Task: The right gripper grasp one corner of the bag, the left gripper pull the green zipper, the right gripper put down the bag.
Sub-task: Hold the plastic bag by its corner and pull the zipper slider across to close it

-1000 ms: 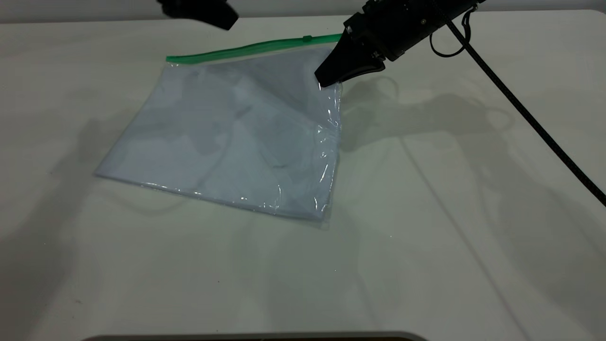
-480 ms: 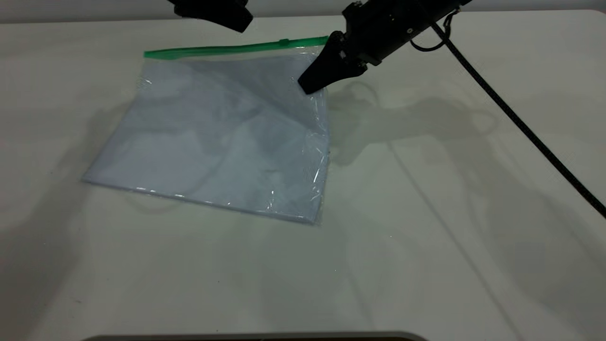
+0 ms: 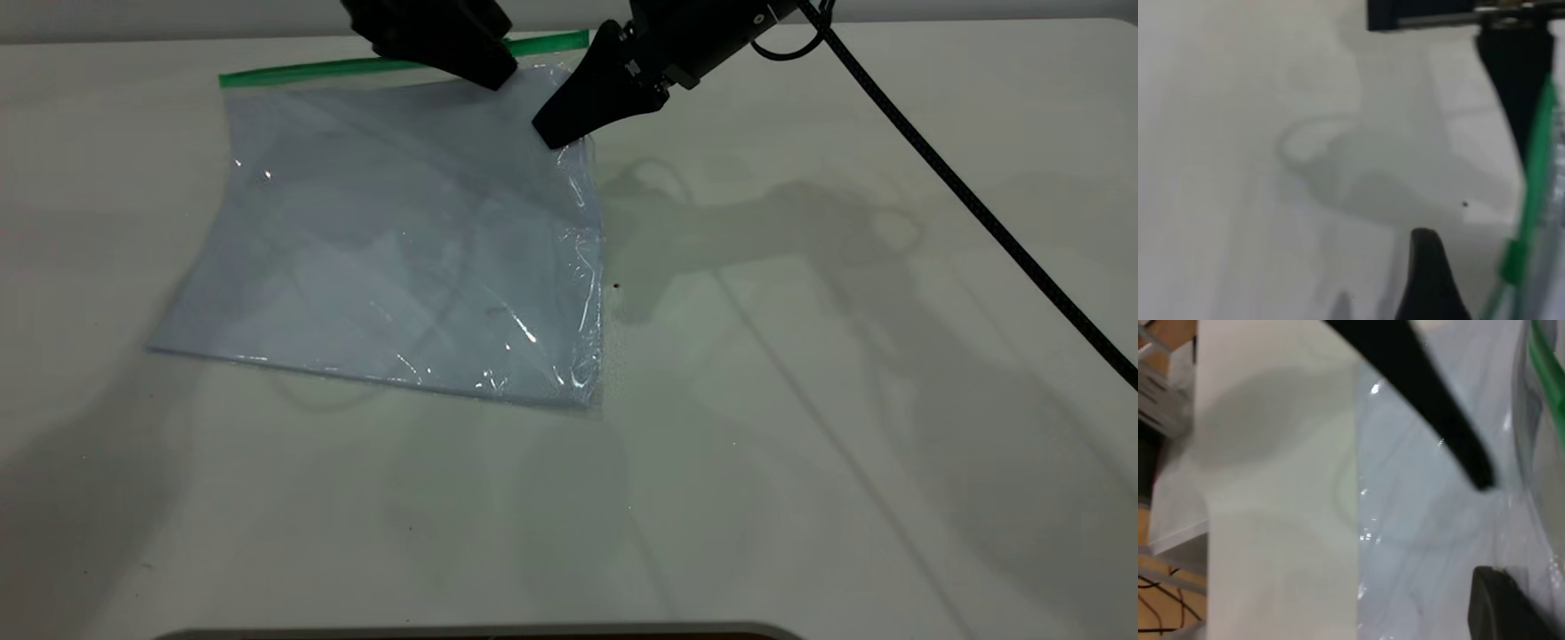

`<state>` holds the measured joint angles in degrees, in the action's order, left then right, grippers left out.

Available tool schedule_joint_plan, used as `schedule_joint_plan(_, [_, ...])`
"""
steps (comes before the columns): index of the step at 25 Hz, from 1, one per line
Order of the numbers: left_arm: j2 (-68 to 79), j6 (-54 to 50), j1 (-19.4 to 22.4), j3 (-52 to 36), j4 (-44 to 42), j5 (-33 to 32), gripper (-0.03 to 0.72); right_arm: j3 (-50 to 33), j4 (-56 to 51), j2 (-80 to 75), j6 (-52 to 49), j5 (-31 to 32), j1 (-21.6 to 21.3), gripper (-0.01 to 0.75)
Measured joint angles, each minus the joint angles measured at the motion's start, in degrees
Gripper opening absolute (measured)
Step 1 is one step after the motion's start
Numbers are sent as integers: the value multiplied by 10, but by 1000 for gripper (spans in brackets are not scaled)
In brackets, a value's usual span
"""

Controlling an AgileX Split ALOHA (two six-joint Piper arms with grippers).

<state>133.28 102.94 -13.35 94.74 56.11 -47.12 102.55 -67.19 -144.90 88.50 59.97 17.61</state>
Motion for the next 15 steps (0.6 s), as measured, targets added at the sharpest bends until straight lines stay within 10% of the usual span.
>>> schedule_joint_plan(15, [13,19,-3,0,10,-5,469,0,8,0,0,5,1,33])
